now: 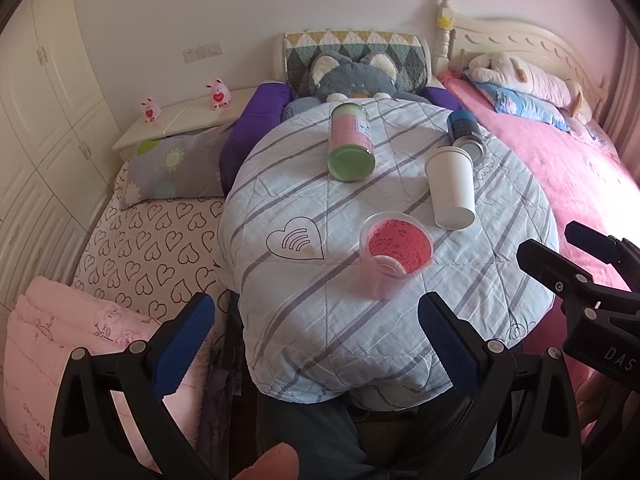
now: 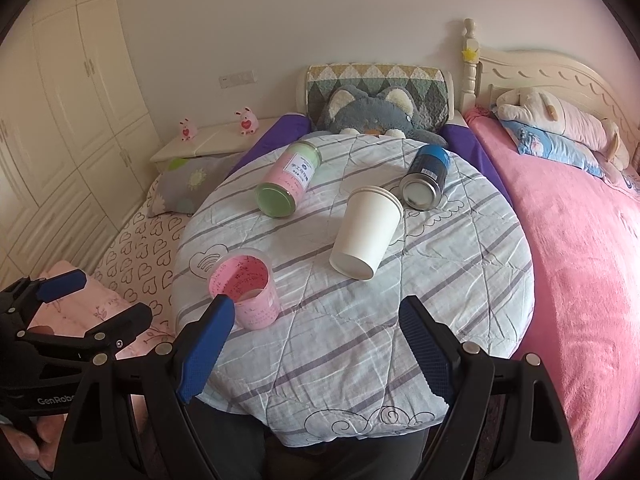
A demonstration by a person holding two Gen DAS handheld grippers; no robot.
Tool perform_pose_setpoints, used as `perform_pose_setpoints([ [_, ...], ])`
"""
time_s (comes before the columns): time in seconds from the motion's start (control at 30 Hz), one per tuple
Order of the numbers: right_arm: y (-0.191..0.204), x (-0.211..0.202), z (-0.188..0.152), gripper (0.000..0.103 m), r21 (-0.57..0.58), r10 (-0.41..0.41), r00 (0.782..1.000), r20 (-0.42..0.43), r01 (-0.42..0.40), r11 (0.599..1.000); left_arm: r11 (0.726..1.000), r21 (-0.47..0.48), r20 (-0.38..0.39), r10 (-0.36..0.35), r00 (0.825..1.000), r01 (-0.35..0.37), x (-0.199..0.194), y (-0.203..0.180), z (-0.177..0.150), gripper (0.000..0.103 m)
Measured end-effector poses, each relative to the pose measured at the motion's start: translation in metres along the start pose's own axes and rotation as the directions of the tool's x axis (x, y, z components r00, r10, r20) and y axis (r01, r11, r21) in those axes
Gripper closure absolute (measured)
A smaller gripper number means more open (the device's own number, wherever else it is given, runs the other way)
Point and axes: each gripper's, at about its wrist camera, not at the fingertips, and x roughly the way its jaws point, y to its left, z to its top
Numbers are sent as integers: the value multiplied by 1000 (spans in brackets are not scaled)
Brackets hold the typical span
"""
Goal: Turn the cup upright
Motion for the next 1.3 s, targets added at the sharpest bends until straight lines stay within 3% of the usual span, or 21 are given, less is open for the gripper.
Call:
perform_pose_setpoints([
  [1.3,-20,-7,0,18,47,-13,1000,17,12,999,999,39,33,-12,999,11,-19,-16,2,0],
])
